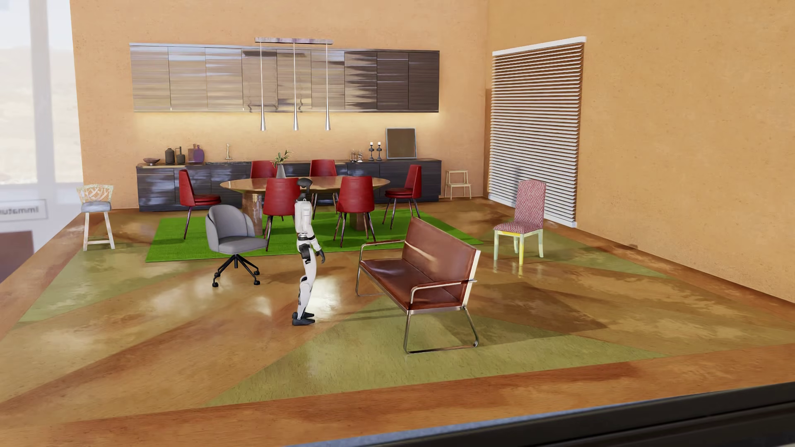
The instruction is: Move towards the bench
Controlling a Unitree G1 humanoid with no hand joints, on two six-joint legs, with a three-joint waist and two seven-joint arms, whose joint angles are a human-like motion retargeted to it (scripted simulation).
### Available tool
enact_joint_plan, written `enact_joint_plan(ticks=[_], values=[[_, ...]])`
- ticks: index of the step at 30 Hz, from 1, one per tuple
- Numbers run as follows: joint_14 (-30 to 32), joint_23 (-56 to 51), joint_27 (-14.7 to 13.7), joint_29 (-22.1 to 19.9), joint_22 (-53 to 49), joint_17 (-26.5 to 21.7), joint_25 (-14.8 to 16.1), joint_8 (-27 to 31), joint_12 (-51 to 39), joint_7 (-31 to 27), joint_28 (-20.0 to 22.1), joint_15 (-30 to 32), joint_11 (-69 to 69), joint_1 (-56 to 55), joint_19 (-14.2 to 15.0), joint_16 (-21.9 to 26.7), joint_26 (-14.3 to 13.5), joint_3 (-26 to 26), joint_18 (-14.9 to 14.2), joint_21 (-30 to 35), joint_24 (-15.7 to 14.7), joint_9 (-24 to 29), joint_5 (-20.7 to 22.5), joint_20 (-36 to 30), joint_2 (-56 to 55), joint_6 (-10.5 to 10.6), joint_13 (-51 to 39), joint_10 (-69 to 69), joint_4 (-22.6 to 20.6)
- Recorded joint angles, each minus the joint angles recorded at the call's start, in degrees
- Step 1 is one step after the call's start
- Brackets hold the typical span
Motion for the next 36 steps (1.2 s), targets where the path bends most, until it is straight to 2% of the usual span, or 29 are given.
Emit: enact_joint_plan(ticks=[17, 24, 36], values=[[-0.3, -0.1, 1.2, 0.3, 0.2, 1.6, 0.0, -1.5, -0.5, -1.4, 0.3, -0.6, 0.3, -0.4, -0.5, -0.9, -0.6, 0.7, -0.5, 0.4, 0.8, 0.3, -0.1, 3.0, 0.5, 0.0, -0.5, 1.2, -0.2], [-0.2, -0.2, 0.1, 0.3, -0.1, 0.9, -0.1, -2.0, -0.4, -1.8, 0.3, -0.6, 0.4, -0.7, -0.4, -0.7, -0.5, 0.7, -0.6, 0.6, 0.9, 0.5, -0.2, 2.7, 0.4, 0.1, -0.8, 1.6, -0.4], [-0.3, 0.1, 0.9, 0.5, 1.1, 0.2, -0.1, -2.6, -0.8, -2.3, 0.5, -0.8, 0.8, -0.9, -0.4, -0.5, -0.8, 0.3, -0.5, 1.6, 1.2, 0.4, -0.3, 1.3, 0.4, 0.1, 0.0, 2.2, -0.5]])
